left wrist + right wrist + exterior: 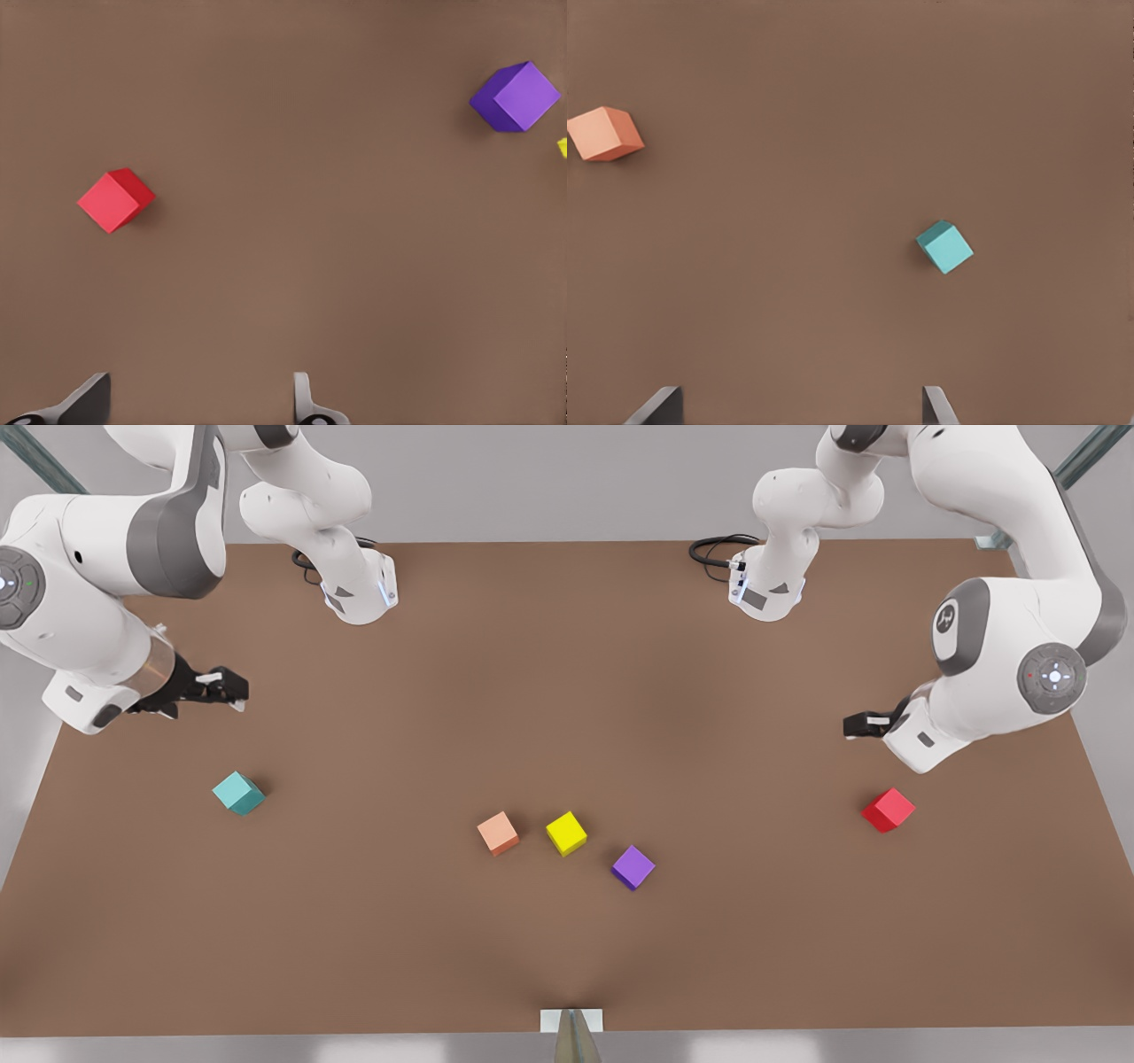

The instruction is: Pick up red wooden cube and pass to hand red wooden cube and place in blue wooden cube

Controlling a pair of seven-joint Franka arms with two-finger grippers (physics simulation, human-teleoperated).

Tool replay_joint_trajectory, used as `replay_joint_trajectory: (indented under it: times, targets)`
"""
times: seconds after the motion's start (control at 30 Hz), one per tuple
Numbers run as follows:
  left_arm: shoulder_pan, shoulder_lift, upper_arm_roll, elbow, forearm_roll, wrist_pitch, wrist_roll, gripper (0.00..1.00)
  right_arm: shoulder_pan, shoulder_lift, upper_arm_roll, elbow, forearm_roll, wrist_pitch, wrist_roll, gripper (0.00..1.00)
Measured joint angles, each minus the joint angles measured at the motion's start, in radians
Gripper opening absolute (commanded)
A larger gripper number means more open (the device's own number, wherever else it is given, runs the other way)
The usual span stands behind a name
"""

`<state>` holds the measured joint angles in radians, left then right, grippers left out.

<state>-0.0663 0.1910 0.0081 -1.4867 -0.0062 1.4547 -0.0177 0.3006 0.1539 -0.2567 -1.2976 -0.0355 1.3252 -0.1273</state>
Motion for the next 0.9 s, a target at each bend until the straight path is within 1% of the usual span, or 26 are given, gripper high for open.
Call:
replay_joint_trajectory:
  times: [0.07, 0.13, 0.23, 0.3, 0.33, 0.37, 0.4, 0.43, 0.47, 0.57, 0.63, 0.8, 0.9]
  targets:
    - [-0.001, 0.000, 0.001, 0.000, -0.006, 0.017, 0.004, 1.00, 0.000, 0.003, 0.000, -0.002, 0.000, 0.021, -0.009, 1.00]
    - [-0.006, 0.028, 0.012, 0.001, -0.009, 0.031, 0.007, 1.00, 0.000, 0.006, 0.000, -0.003, 0.001, 0.037, -0.017, 1.00]
    - [-0.004, 0.176, 0.100, 0.023, -0.010, 0.078, 0.008, 1.00, -0.007, 0.012, -0.003, -0.002, 0.001, 0.051, -0.029, 1.00]
    - [0.001, 0.263, 0.149, 0.014, -0.012, 0.152, -0.005, 1.00, -0.005, 0.011, -0.001, -0.001, -0.001, 0.057, -0.036, 1.00]
    - [0.007, 0.290, 0.174, -0.004, -0.023, 0.199, -0.015, 1.00, -0.041, 0.011, 0.035, -0.001, -0.003, 0.058, -0.039, 1.00]
    - [0.015, 0.306, 0.197, -0.034, -0.041, 0.249, -0.026, 1.00, -0.154, 0.011, 0.154, 0.000, -0.006, 0.058, -0.043, 1.00]
    - [0.027, 0.316, 0.211, -0.068, -0.057, 0.300, -0.037, 1.00, -0.224, 0.012, 0.226, -0.001, -0.010, 0.059, -0.045, 1.00]
    - [0.036, 0.321, 0.223, -0.103, -0.070, 0.350, -0.049, 1.00, -0.260, 0.013, 0.264, -0.004, -0.014, 0.059, -0.048, 1.00]
    - [0.041, 0.323, 0.237, -0.127, -0.090, 0.396, -0.062, 1.00, -0.277, 0.013, 0.284, -0.005, -0.018, 0.059, -0.051, 1.00]
    - [0.050, 0.324, 0.287, -0.165, -0.153, 0.501, -0.097, 1.00, -0.287, 0.015, 0.303, -0.008, -0.025, 0.057, -0.058, 1.00]
    - [0.057, 0.325, 0.309, -0.218, -0.174, 0.564, -0.118, 1.00, -0.288, 0.016, 0.308, -0.010, -0.027, 0.054, -0.062, 1.00]
    - [0.060, 0.326, 0.318, -0.312, -0.201, 0.693, -0.159, 1.00, -0.289, 0.024, 0.310, -0.014, -0.029, 0.042, -0.071, 1.00]
    - [0.061, 0.333, 0.318, -0.342, -0.207, 0.743, -0.181, 1.00, -0.285, 0.038, 0.310, -0.014, -0.029, 0.034, -0.075, 1.00]
